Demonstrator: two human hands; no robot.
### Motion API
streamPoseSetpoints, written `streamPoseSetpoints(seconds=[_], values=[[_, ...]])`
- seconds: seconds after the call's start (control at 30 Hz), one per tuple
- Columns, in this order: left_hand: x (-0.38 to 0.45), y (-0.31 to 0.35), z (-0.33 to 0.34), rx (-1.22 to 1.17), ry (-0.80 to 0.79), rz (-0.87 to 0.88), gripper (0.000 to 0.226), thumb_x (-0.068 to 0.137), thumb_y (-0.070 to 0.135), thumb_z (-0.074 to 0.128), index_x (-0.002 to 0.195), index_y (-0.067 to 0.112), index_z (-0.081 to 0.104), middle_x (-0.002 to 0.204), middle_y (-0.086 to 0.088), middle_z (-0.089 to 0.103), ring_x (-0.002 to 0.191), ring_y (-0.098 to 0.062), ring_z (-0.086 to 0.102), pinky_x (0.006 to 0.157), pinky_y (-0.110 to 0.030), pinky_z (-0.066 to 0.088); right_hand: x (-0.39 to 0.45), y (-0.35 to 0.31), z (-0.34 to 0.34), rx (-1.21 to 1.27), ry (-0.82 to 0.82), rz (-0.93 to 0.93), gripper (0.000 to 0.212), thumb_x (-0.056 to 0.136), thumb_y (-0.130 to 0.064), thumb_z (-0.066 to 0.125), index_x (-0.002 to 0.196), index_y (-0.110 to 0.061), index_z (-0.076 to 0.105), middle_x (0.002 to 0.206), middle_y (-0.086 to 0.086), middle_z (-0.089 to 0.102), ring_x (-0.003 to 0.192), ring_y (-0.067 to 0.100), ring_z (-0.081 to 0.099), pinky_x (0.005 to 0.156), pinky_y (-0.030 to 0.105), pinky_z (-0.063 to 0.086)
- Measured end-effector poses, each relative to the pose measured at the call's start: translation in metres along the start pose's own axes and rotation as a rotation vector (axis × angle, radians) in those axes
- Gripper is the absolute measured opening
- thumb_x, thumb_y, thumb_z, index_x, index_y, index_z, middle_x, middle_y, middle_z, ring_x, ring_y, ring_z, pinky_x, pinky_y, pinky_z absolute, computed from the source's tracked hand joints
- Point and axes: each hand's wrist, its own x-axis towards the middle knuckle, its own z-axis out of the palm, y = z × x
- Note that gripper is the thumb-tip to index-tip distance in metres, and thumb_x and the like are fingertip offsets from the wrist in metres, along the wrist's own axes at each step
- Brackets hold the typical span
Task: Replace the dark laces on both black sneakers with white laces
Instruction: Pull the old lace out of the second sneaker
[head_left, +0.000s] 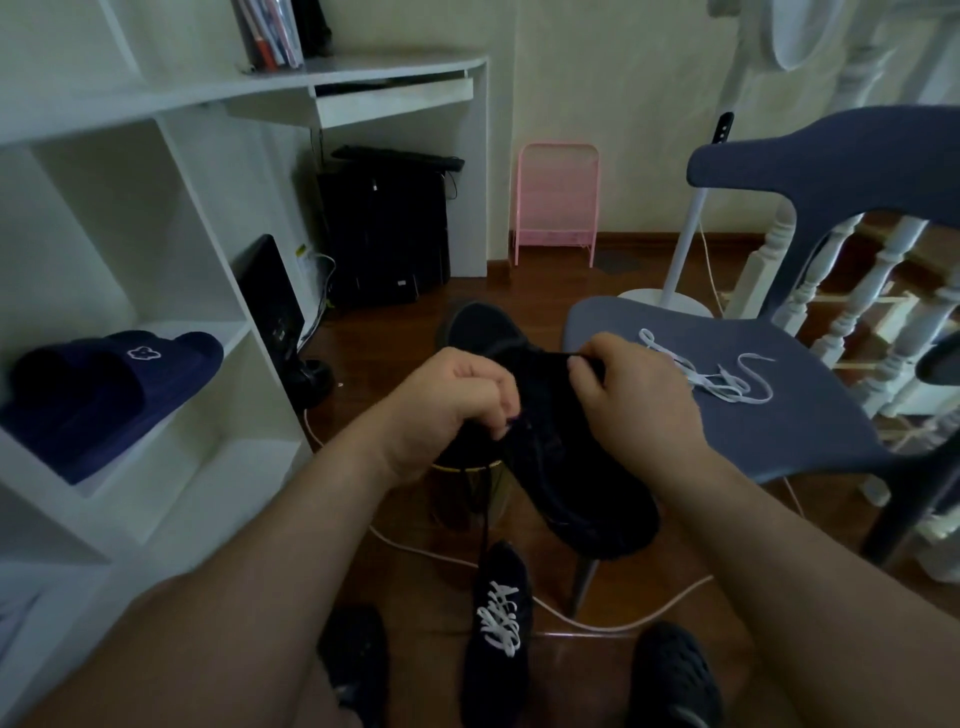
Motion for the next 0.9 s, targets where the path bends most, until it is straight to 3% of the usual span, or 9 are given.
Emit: streamPoseSetpoints(seconds=[0.1, 0.2, 0.27, 0.37, 0.53, 0.6, 0.7, 0.8, 0.9], values=[[-0.006, 0.000, -0.003, 0.042, -0.147, -0.068, 0.019, 0.072, 0.018, 0.053, 0.055, 0.019, 0.063, 0.058, 0.003, 0.052, 0.059, -0.011, 0.047, 0.062, -0.023, 0.043, 0.001, 0.005, -0.003, -0.032, 0.024, -0.026, 0.020, 0.103, -0.036, 0.052, 0.095, -0.022, 0.064, 0.081, -0.004, 0.061, 0.078, 0.024, 0.060, 0.067, 0.040, 0.047], [0.002, -0.015, 0.002, 0.347, 0.107, -0.143, 0.027, 0.097, 0.044, 0.062, 0.083, 0.028, 0.078, 0.076, 0.015, 0.070, 0.074, -0.001, 0.064, 0.075, -0.024, 0.053, -0.004, -0.001, -0.001, -0.031, 0.024, -0.049, 0.020, 0.103, -0.037, 0.053, 0.093, -0.022, 0.062, 0.082, -0.003, 0.062, 0.078, 0.024, 0.060, 0.067, 0.041, 0.050], [0.007, -0.020, 0.009, 0.430, 0.308, -0.129, 0.023, 0.099, 0.054, 0.063, 0.099, 0.038, 0.079, 0.087, 0.019, 0.073, 0.085, 0.005, 0.067, 0.077, -0.026, 0.056, -0.007, -0.006, 0.001, -0.021, 0.028, -0.078, 0.021, 0.103, -0.037, 0.053, 0.095, -0.020, 0.063, 0.083, 0.000, 0.064, 0.079, 0.025, 0.060, 0.069, 0.043, 0.050], [0.011, -0.020, 0.018, 0.508, 0.403, -0.084, 0.024, 0.099, 0.054, 0.062, 0.108, 0.039, 0.079, 0.091, 0.020, 0.074, 0.087, 0.005, 0.066, 0.075, -0.026, 0.057, -0.011, -0.016, 0.006, -0.021, 0.022, -0.143, 0.021, 0.103, -0.039, 0.052, 0.096, -0.021, 0.063, 0.084, -0.002, 0.063, 0.080, 0.024, 0.061, 0.071, 0.045, 0.052], [0.011, -0.017, 0.015, 0.459, 0.411, -0.053, 0.016, 0.095, 0.036, 0.067, 0.085, 0.033, 0.078, 0.070, 0.009, 0.070, 0.067, -0.005, 0.064, 0.064, -0.029, 0.052, -0.009, -0.015, 0.010, 0.006, 0.024, -0.126, 0.021, 0.102, -0.039, 0.052, 0.096, -0.022, 0.064, 0.084, -0.003, 0.064, 0.080, 0.025, 0.062, 0.070, 0.044, 0.052], [0.010, -0.011, 0.009, 0.232, 0.330, -0.006, 0.020, 0.087, 0.021, 0.066, 0.069, 0.020, 0.074, 0.062, 0.000, 0.065, 0.064, -0.016, 0.061, 0.064, -0.027, 0.048, -0.004, -0.007, 0.005, 0.033, 0.049, -0.076, 0.021, 0.103, -0.036, 0.054, 0.092, -0.021, 0.063, 0.077, -0.004, 0.060, 0.076, 0.025, 0.060, 0.064, 0.041, 0.047], [0.004, -0.005, -0.003, 0.005, 0.105, 0.034, 0.020, 0.066, 0.012, 0.054, 0.050, 0.022, 0.058, 0.054, 0.005, 0.048, 0.056, -0.009, 0.046, 0.056, -0.020, 0.039, -0.002, -0.002, -0.003, 0.042, 0.075, -0.062, 0.018, 0.103, -0.034, 0.054, 0.090, -0.023, 0.060, 0.069, -0.011, 0.051, 0.072, 0.022, 0.057, 0.062, 0.037, 0.041], [0.002, -0.008, -0.004, 0.079, 0.034, -0.063, 0.025, 0.079, 0.022, 0.057, 0.056, 0.024, 0.067, 0.062, 0.004, 0.059, 0.060, -0.009, 0.053, 0.064, -0.021, 0.043, -0.006, -0.006, -0.003, 0.021, 0.078, -0.094, 0.019, 0.103, -0.035, 0.054, 0.093, -0.022, 0.062, 0.074, -0.008, 0.054, 0.074, 0.022, 0.058, 0.064, 0.038, 0.044], [0.007, -0.015, 0.004, 0.301, 0.306, -0.148, 0.033, 0.101, 0.047, 0.061, 0.080, 0.030, 0.080, 0.079, 0.004, 0.075, 0.073, -0.009, 0.068, 0.071, -0.028, 0.050, -0.009, -0.013, -0.001, 0.019, 0.073, -0.111, 0.019, 0.103, -0.037, 0.053, 0.095, -0.023, 0.063, 0.079, -0.008, 0.056, 0.078, 0.022, 0.060, 0.066, 0.039, 0.047]])
